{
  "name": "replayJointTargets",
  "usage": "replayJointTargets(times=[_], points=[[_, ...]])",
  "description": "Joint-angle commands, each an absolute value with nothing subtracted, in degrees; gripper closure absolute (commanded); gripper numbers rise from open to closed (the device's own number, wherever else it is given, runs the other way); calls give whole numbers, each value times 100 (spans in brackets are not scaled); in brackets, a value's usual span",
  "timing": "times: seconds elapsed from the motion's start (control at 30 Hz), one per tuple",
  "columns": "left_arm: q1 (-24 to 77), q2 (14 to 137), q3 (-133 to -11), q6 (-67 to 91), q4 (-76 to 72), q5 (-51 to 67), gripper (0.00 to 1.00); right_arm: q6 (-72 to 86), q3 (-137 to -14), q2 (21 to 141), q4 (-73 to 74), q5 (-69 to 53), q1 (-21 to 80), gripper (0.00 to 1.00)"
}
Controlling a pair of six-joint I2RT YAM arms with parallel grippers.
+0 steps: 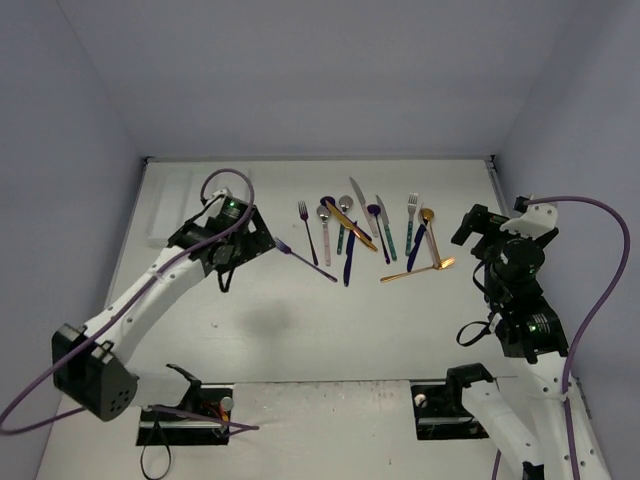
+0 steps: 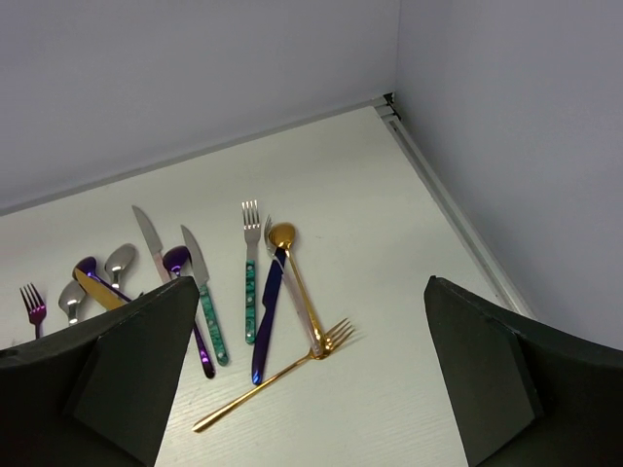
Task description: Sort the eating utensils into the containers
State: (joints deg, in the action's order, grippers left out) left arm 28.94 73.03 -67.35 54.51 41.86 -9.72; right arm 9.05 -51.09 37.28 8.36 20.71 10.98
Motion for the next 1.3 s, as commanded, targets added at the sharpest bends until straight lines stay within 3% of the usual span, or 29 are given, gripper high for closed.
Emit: replayJointTargets(times=[0.0,0.33,0.63,1.27], points=[[3268,8030,-7235,6689,3663,-1400,12,1125,-5085,3787,439,1939,1145,0],[3611,9865,-7794,7887,3578,-1484,12,1178,-4990,3664,448,1669,1222,0],[3612,10682,-8323,8051,3592,-1517,13,1078,-4788,3437,457,1663,1368,0],[3458,11661,-8956,8104,4173,-1357,35,1055,-4590,2943,457,2229,1433,0]])
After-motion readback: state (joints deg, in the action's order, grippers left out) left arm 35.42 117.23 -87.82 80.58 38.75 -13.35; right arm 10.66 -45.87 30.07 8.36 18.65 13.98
